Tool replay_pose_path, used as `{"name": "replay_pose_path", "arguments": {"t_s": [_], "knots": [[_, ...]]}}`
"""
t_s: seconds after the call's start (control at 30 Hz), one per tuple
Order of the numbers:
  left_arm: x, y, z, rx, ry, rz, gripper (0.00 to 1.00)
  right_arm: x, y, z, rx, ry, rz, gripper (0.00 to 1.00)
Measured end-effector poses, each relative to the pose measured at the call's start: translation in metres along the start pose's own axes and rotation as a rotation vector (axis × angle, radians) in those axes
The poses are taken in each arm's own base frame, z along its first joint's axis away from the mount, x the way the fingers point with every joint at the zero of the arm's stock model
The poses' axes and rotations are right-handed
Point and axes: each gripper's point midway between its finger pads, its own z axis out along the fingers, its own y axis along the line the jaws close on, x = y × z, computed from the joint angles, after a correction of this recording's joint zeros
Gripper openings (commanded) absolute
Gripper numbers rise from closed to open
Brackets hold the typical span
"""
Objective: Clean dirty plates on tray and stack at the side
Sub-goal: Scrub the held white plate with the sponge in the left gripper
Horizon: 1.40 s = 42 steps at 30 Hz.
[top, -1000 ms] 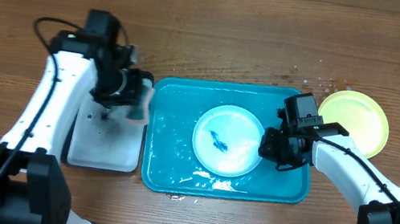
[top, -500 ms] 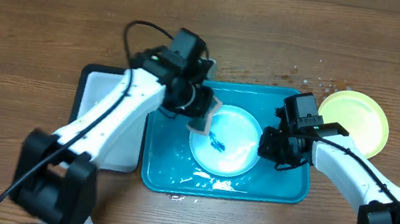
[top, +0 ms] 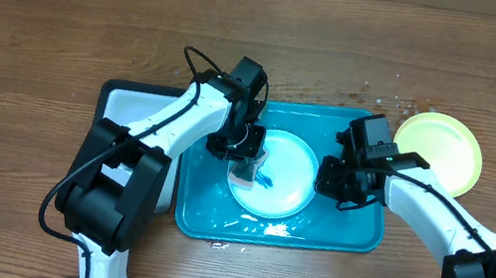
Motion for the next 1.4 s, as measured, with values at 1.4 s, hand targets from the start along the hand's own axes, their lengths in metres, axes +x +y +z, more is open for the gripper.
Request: {"name": "replay_pose_path", "arguments": {"t_s": [1.4], "knots": [[0.013, 0.038, -0.006, -0.190, 0.048, -0.151, 0.04, 0.016, 0.019, 0.025, 0.000, 0.057, 0.047, 0.04]]}}
